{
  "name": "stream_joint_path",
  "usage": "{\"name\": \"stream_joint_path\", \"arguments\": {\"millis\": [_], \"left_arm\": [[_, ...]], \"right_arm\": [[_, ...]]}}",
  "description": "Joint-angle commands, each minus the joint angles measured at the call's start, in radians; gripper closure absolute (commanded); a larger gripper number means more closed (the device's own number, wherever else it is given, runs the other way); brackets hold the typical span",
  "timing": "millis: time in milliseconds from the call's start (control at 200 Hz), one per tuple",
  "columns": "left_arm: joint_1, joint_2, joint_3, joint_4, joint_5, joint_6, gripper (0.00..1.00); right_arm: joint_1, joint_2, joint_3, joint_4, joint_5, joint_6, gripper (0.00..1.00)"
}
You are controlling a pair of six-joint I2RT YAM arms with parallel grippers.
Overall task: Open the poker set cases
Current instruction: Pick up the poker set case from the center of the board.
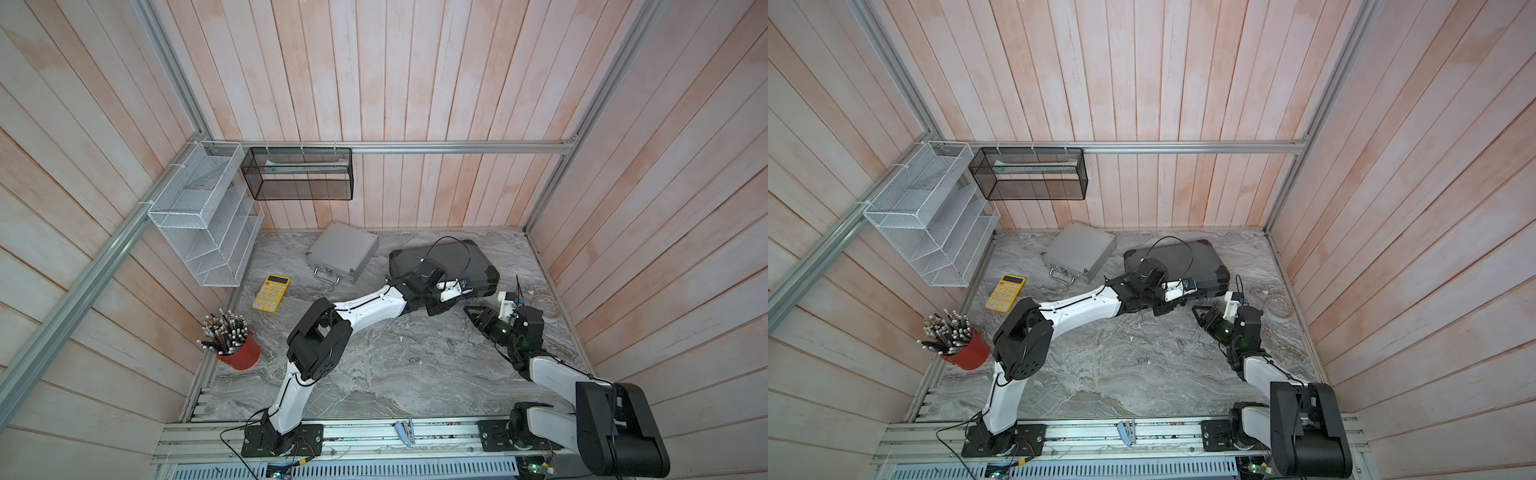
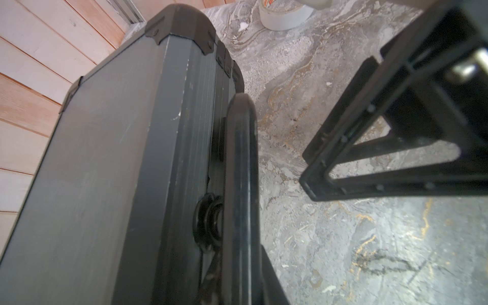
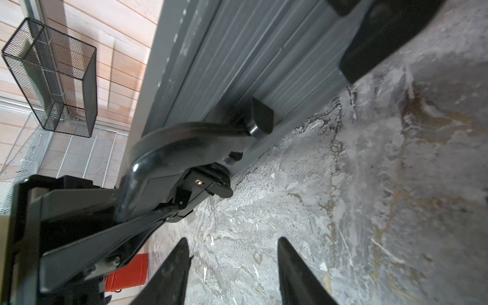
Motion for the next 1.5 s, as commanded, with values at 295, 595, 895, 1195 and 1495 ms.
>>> {"name": "stream_joint_path", "arguments": {"millis": [295, 595, 895, 1195, 1495], "left_arm": [[0.005, -0.06, 0.114, 0.21, 0.053, -0.104, 1.0], [0.008, -0.06, 0.127, 0.203, 0.053, -0.115, 1.0], [0.01, -0.056, 0.128, 0.2, 0.057, -0.117, 1.0], [0.011, -0.058, 0.113, 0.194, 0.063, -0.122, 1.0], [0.011, -0.053, 0.113, 0.194, 0.068, -0.131, 1.0]], "right_arm": [[0.026, 0.075, 0.018, 0.204, -0.003, 0.109, 0.42], [0.075, 0.178, 0.016, 0.332, 0.012, 0.165, 0.42], [0.097, 0.312, 0.035, 0.494, 0.015, 0.21, 0.41], [0.113, 0.372, 0.04, 0.619, 0.021, 0.255, 0.46], [0.116, 0.433, 0.022, 0.762, 0.015, 0.328, 0.58]]}}
